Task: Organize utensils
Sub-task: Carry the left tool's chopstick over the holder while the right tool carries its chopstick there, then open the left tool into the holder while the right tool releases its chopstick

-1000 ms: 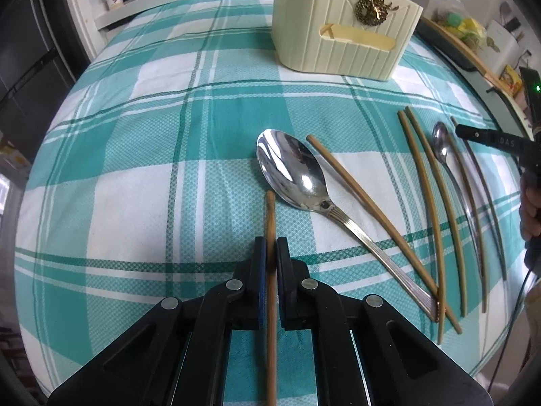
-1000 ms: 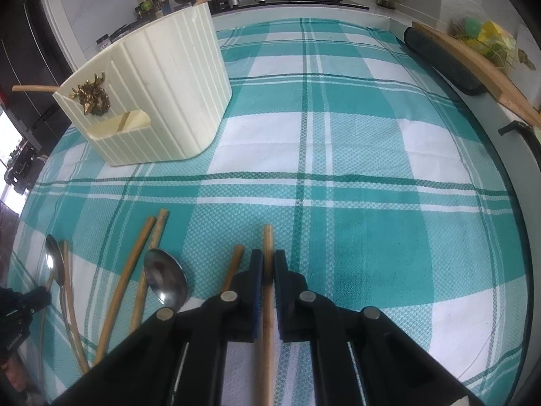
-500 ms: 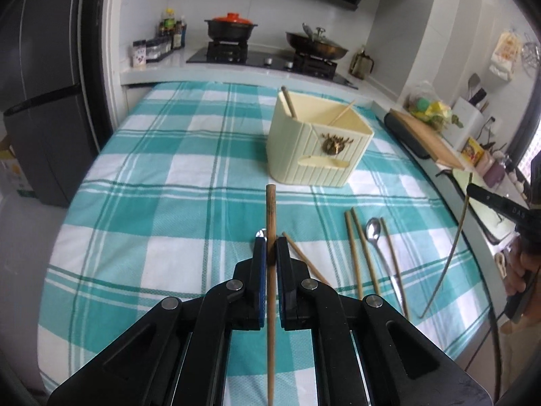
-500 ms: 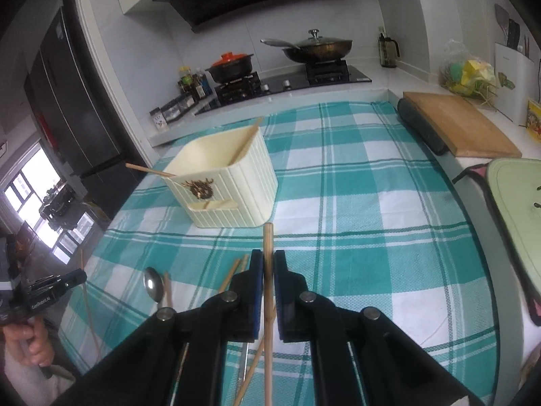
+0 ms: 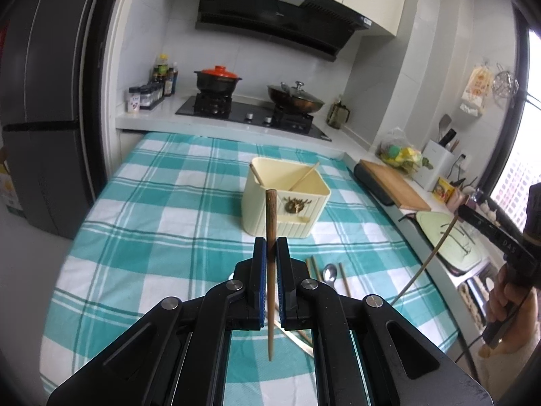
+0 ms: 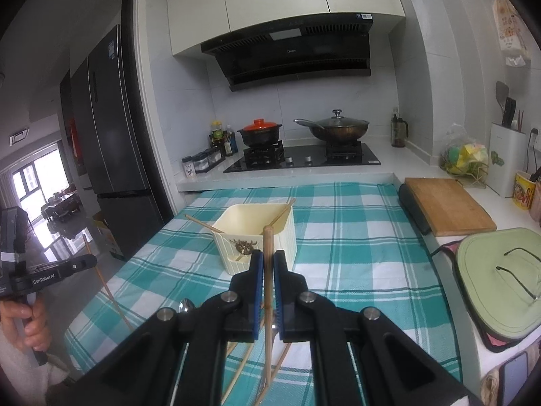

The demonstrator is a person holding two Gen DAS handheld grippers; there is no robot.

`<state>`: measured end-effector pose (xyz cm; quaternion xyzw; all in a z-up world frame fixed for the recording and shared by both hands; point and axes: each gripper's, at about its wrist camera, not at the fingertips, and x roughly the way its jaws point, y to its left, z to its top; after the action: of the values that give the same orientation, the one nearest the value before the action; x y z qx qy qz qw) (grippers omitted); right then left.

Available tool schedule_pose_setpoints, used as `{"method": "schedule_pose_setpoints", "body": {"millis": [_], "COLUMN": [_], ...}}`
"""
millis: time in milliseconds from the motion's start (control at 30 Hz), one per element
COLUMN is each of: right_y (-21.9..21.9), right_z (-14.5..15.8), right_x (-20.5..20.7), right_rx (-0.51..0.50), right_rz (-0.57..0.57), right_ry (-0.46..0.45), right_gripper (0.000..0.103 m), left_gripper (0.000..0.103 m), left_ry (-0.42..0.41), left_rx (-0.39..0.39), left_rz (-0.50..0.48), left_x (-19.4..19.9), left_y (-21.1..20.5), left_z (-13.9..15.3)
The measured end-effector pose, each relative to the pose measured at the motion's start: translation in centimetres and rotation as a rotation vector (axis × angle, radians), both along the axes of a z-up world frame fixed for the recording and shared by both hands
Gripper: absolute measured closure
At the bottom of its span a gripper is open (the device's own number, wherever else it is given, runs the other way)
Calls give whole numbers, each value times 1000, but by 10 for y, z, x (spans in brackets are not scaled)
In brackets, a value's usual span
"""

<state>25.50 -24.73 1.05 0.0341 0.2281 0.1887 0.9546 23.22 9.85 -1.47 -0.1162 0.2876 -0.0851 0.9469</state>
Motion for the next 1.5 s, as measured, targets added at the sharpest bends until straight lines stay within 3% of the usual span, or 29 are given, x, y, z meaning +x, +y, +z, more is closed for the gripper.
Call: {"method": "schedule_pose_setpoints", "body": {"millis": [300,500,700,867,1000,1133,1367,1500], "right_y": [1,2,18,40,61,80,100,102], "right_z": [7,22,51,77,85,68,-6,-37], "right_x": [6,24,58,96,132,176,258,283], "right_rx": [4,10,-7,26,51,34,-28,-39], "right_rz": [7,6,18,42,51,42,53,40], "right_ry": [-12,-32,-99,-180,-234,-228,67,200], "right_gripper": [97,97,97,97,97,97,97,96], "left_gripper": [99,99,99,99,99,99,99,99], "left_ry": [-22,-72,-155,-195,-192,-109,87,163], "left_rx": [-36,-62,-50,-62,-47,-39,-8,13], "left_rz": [-38,-71,-58,-1,48,65,44,40], "left_x": [22,48,97,152,196,239,293,307], "left_y": [-3,-10,-22,-26,-33,-39,-46,-50], "left_z": [30,68,109,124,114,82,14,-9]}}
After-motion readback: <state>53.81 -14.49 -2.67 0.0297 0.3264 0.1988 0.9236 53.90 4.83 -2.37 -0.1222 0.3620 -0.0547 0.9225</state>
